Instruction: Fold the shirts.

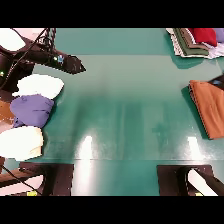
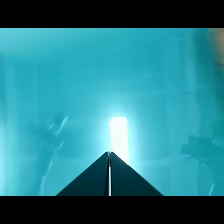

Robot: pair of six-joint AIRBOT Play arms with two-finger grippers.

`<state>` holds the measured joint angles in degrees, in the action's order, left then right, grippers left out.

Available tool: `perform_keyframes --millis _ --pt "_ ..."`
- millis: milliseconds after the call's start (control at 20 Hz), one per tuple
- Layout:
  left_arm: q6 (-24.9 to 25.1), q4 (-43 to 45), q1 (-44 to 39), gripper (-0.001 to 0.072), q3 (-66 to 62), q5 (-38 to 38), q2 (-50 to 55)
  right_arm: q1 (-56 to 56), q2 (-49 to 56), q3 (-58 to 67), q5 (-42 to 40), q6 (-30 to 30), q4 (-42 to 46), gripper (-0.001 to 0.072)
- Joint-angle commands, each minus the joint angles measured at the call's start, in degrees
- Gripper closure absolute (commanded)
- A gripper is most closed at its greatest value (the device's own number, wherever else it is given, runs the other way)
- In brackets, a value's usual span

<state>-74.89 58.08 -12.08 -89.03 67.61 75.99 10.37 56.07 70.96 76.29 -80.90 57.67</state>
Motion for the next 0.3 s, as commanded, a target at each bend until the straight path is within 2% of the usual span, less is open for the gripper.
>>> perform_keyframes --millis 0,250 --pt "-0.11 -0.07 -0.02 0.0682 0.0 -1.92 0.02 -11.1 -0.15 0.11 -2.82 0.2 -0.48 0.0695" --pt "-0.11 -0.07 -0.02 0.0682 0.0 -2.64 0.02 -13.46 -0.15 0.11 -2.05 0.17 -0.52 0.0695"
